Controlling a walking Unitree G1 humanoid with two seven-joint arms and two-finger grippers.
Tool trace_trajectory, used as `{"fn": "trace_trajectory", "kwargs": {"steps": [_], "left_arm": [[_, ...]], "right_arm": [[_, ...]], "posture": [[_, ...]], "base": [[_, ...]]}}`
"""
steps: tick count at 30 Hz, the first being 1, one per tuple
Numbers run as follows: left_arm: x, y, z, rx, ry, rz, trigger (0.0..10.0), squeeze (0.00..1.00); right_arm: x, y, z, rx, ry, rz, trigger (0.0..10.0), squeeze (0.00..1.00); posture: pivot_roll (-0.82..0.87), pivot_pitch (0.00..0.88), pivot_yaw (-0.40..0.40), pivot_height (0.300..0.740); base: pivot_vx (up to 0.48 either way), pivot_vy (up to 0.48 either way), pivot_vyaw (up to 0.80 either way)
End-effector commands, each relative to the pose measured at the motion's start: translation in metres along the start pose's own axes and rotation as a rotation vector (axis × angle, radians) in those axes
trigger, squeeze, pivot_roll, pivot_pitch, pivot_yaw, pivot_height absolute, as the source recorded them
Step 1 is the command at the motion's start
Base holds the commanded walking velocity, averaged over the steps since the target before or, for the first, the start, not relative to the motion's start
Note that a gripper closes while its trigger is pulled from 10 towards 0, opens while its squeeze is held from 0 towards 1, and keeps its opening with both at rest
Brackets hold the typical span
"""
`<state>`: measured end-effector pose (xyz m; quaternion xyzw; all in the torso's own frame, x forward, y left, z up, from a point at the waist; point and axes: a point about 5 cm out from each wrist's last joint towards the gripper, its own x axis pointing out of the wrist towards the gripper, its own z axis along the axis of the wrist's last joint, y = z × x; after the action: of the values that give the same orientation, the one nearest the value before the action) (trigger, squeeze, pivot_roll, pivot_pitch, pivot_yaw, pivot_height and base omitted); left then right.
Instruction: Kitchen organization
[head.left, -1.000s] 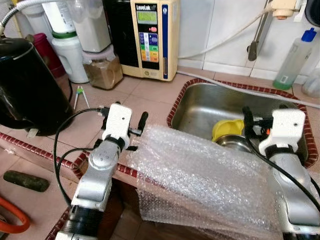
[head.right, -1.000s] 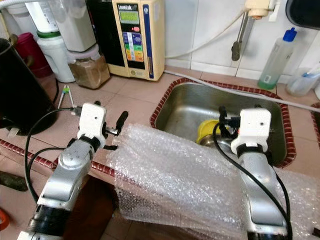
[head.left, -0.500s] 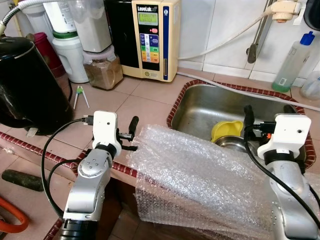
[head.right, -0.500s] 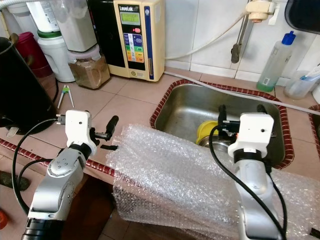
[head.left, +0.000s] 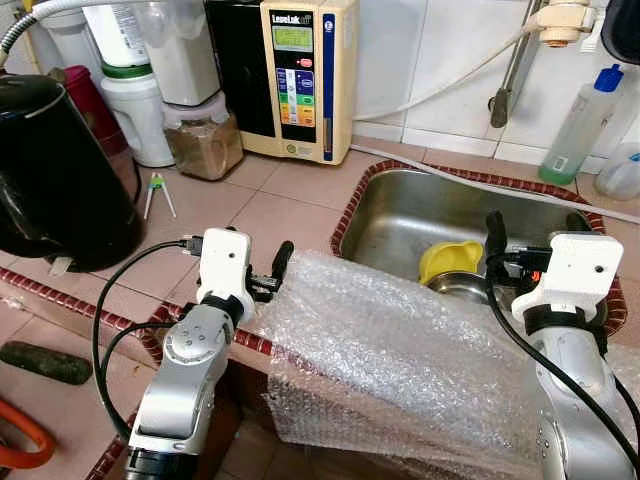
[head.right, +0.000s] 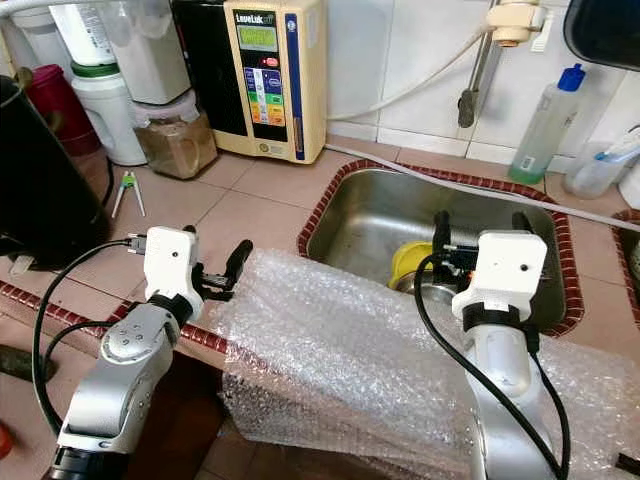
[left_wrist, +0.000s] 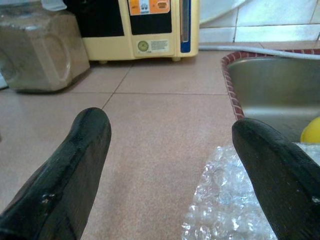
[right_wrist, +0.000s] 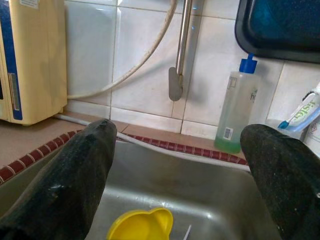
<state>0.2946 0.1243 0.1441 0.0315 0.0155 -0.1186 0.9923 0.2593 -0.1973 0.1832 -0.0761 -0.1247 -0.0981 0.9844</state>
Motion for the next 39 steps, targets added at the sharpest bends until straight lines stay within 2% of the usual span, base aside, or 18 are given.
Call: {"fn": "trace_trajectory", "kwargs": {"steps": [1, 8, 39], "left_arm": [[-0.0018, -0.0008, 0.0015, 0.016, 0.001, -0.005, 10.0, 0.0], [-0.002, -0.0008, -0.0006, 0.012, 0.017, -0.005, 10.0, 0.0], [0.0053, -0.0014, 0.0009, 0.003, 0.015, -0.023, 10.0, 0.0]], "right_arm": [[-0.0005, 0.0003, 0.0037, 0.009, -0.01, -0.002, 10.0, 0.0], [0.0016, 0.0041, 0.0022, 0.018, -0.004, 0.003, 10.0, 0.0], [0.0037, 0.006, 0.0025, 0.021, -0.009, -0.007, 10.0, 0.0]], "posture": [[-0.03, 0.032, 0.053, 0.74], [-0.02, 0.029, 0.056, 0.74], [-0.03, 0.011, 0.064, 0.74]], "base": [[0.0, 0.0, 0.0], [-0.141, 0.0, 0.0], [-0.304, 0.0, 0.0]]}}
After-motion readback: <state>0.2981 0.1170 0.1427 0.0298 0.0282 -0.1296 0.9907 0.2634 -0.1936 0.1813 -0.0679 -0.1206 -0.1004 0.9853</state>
